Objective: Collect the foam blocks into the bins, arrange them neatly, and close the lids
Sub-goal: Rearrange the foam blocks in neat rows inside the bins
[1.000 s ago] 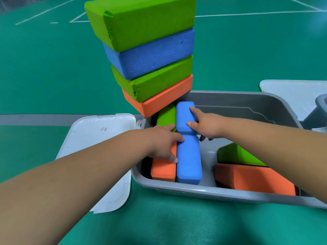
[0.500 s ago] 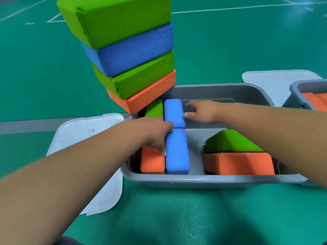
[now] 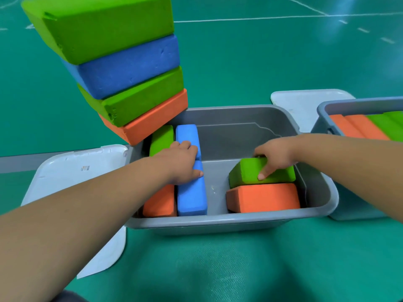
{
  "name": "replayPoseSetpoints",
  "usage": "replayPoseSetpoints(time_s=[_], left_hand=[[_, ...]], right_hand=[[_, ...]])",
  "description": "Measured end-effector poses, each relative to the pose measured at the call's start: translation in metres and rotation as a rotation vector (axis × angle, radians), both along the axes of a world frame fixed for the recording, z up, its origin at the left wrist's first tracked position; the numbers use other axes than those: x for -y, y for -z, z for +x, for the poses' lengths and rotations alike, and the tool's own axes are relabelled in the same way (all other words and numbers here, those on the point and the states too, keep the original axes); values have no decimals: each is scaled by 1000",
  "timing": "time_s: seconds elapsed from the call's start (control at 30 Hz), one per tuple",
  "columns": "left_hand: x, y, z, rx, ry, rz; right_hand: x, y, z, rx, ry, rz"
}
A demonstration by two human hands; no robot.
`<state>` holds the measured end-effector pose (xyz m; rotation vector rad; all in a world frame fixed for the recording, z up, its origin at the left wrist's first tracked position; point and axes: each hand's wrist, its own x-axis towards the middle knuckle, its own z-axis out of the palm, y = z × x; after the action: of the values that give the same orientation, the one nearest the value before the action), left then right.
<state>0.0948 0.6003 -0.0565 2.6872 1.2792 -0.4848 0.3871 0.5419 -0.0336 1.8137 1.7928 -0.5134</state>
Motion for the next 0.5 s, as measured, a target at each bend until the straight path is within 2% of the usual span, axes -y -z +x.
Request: replayPoseSetpoints(time_s=[0.07,0.13,0.27,0.4,0.5], left_hand=[[1,-1,2,-6,-9,-8],[3,-2,2,-8,-17,-16],[6,-5,0,-38,-19,-53],[4,-7,-9,-42,-30,-107],[-4,-8,-16,-30,-29,-143]], right_hand=[[-4,-1,4,-36,-5,171],[-9,-1,8,-94,23,251],[-15,1,9,-55,53,82],[-16,-2,1,-3,10,177],[-18,-9,-13,-45,-6,288]])
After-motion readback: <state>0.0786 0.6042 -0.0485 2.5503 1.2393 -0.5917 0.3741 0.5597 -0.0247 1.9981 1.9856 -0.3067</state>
